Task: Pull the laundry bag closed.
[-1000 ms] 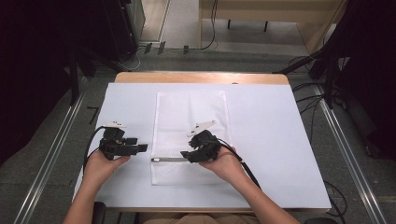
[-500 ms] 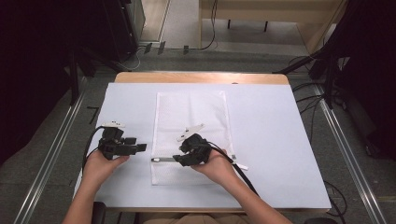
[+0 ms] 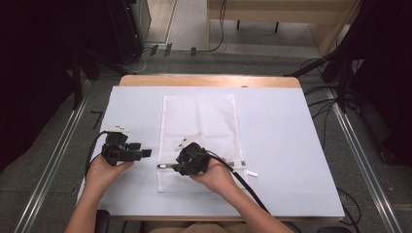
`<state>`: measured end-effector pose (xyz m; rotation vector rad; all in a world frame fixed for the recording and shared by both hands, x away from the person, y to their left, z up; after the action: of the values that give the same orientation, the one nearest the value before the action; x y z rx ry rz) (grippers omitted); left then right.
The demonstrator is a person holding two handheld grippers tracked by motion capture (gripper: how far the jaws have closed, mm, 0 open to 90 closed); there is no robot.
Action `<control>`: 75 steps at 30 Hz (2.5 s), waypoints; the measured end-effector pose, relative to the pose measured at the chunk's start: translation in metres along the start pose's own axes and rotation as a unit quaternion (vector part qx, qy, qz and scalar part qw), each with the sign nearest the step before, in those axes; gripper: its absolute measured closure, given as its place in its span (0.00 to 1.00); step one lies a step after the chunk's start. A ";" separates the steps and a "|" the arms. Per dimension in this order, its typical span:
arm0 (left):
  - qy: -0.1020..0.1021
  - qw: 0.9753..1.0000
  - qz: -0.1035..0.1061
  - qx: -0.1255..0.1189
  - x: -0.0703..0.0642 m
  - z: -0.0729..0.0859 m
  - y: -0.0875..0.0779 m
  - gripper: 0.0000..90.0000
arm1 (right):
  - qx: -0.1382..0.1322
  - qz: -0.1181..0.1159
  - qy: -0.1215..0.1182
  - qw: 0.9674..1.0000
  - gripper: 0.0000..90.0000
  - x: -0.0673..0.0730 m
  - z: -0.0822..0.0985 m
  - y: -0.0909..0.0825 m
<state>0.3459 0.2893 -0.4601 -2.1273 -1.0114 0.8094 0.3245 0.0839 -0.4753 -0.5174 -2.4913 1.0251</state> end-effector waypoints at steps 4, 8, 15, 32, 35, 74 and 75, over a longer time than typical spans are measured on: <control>-0.003 1.000 -0.001 0.000 0.001 0.000 0.000 0.42 | 0.003 -0.005 -0.002 1.000 0.79 0.003 0.000 0.009; 0.000 1.000 0.000 0.002 0.001 0.000 0.000 0.42 | 0.004 -0.016 0.003 1.000 0.84 0.006 -0.002 0.014; -0.004 1.000 0.000 -0.001 0.001 0.000 0.000 0.42 | 0.010 -0.024 0.009 1.000 0.85 0.008 -0.004 0.023; -0.004 1.000 -0.001 -0.001 0.003 0.001 -0.001 0.42 | 0.017 -0.036 0.015 0.999 0.87 0.010 -0.007 0.036; -0.004 1.000 0.000 0.000 0.003 0.001 -0.001 0.42 | 0.018 -0.034 0.013 0.999 0.88 0.013 -0.009 0.037; 0.016 0.998 0.053 -0.004 -0.004 0.006 -0.003 0.48 | -0.010 -0.020 0.003 1.000 0.98 0.001 -0.030 0.034; 0.018 0.998 0.054 -0.004 -0.006 0.006 -0.003 0.48 | -0.016 -0.020 0.004 1.000 0.98 0.000 -0.033 0.031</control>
<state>0.3374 0.2879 -0.4602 -2.2120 -0.8893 0.8169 0.3467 0.1237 -0.4762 -0.4779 -2.5051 0.9671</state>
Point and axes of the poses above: each handheld gripper's, and its own axes: y roughly forward along the jaws, z roughly out of its underside, x roughly to its left, the point moved 5 cm from there along y, roughly forward along the jaws, and after that the axes turned 2 degrees about y, right-handed, at the moved point
